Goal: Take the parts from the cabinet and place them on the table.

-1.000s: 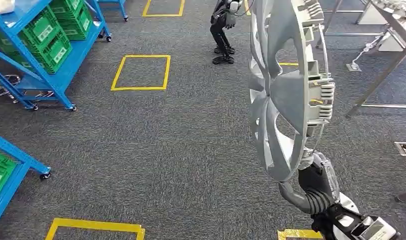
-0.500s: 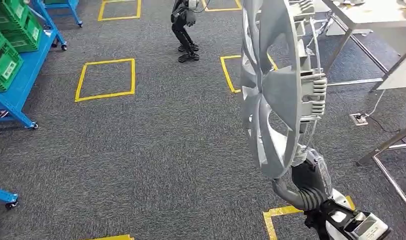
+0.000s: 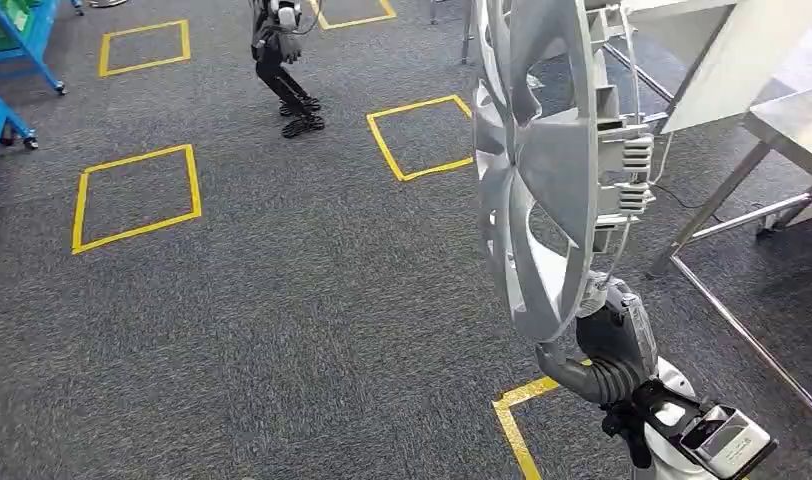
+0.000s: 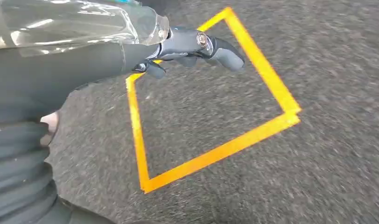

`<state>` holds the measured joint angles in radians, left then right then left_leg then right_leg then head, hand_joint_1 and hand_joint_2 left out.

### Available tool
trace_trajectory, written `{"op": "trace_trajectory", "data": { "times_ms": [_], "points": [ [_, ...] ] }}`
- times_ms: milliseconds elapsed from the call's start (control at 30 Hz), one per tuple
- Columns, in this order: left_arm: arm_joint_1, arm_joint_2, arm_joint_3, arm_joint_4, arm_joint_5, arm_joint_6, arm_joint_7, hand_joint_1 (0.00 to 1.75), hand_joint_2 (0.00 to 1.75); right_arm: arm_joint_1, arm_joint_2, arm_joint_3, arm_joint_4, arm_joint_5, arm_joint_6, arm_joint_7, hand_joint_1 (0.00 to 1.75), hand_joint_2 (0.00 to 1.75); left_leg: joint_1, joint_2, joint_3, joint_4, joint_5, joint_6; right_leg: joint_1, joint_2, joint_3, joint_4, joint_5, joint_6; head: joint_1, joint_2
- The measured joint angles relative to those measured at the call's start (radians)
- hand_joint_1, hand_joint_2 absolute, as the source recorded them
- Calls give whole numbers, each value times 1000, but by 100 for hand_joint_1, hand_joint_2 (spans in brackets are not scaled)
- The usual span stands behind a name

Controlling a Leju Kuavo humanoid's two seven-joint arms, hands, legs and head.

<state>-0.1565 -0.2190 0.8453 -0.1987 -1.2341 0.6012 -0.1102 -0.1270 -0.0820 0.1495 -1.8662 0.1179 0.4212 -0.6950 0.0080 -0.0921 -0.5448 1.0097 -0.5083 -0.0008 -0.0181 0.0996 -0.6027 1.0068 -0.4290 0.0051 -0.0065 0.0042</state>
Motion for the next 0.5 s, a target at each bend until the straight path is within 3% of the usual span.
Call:
{"op": "trace_trajectory", "data": {
  "times_ms": [33, 133, 167, 200, 233, 267, 300, 333, 367, 400, 433, 467, 500],
  "points": [
    [1, -1, 0, 0, 0, 0, 0, 0, 175, -6, 0, 1, 1, 0, 0, 0, 169, 175, 3, -7, 9, -20, -7, 0, 7, 12, -7, 5, 1, 6, 2, 0],
    [3, -2, 1, 0, 0, -3, 0, 0, 175, -7, 0, 2, 3, -2, 2, 0, 169, 175, -7, 26, 7, -11, -8, 7, -3, 45, -15, -1, 10, 24, 2, 0],
    [2, -3, 1, 0, 0, -3, 0, 0, 175, -7, -3, 2, 3, -1, 2, 0, 169, 175, -4, 45, 13, -18, -1, 19, -4, 61, -21, -3, 15, 33, 0, 0],
    [1, -5, 2, 0, 0, -3, 0, 0, 175, -4, -6, 2, 3, -2, 3, 0, 169, 175, 0, 61, 14, -21, 4, 26, 0, 17, -33, 18, 2, 32, 2, 0],
    [1, -7, 2, 0, 0, -3, 0, 0, 175, -6, -6, 3, 3, -1, 4, 0, 169, 175, 0, 71, 12, -22, 5, 32, 4, -33, -55, 61, -30, 33, 8, 0],
    [4, -8, 2, 0, 0, -5, 0, 0, 175, -6, -8, 4, 3, -2, 3, 0, 169, 175, -3, 88, 12, -22, 5, 33, 4, -69, -95, 151, -77, 37, 9, 0],
    [8, -8, 2, 0, 0, -6, 0, 0, 175, -6, -8, 6, 3, -2, 4, 0, 169, 175, -5, 106, 10, -21, 4, 34, 4, -83, -137, 242, -115, 40, 8, 0],
    [12, -8, 2, 0, 0, -5, 0, 0, 175, -5, -8, 6, 5, -2, 4, 0, 169, 175, -5, 120, 9, -21, 4, 35, 3, -87, -166, 306, -136, 42, 10, 0],
    [15, -8, 2, 0, 0, -6, 0, 0, 175, -4, -10, 6, 5, -2, 4, 0, 169, 175, -5, 137, 9, -21, 3, 34, 2, -90, -181, 340, -138, 44, 8, 0],
    [15, -8, 2, 0, 0, -6, 0, 0, 175, -3, -10, 6, 6, -2, 3, 0, 169, 175, -5, 152, 9, -21, 2, 34, 1, -92, -162, 312, -118, 42, 10, 0],
    [14, -8, 2, 0, -1, -6, 0, 0, 175, -2, -11, 6, 6, -2, 4, 0, 169, 175, -5, 164, 10, -21, 0, 31, 1, -99, -119, 234, -82, 41, 10, 0],
    [14, -9, 2, 0, -2, -6, 0, 0, 175, -2, -13, 6, 6, -2, 3, 0, 169, 175, -5, 175, 13, -21, -2, 29, 1, -116, -64, 136, -45, 40, 9, 0],
    [14, -10, 2, 0, -2, -6, 0, 0, 175, -2, -14, 6, 6, -2, 4, 0, 169, 175, -7, 184, 17, -20, -5, 23, 1, -154, -9, 42, -17, 39, 10, 0]
  ]
}}
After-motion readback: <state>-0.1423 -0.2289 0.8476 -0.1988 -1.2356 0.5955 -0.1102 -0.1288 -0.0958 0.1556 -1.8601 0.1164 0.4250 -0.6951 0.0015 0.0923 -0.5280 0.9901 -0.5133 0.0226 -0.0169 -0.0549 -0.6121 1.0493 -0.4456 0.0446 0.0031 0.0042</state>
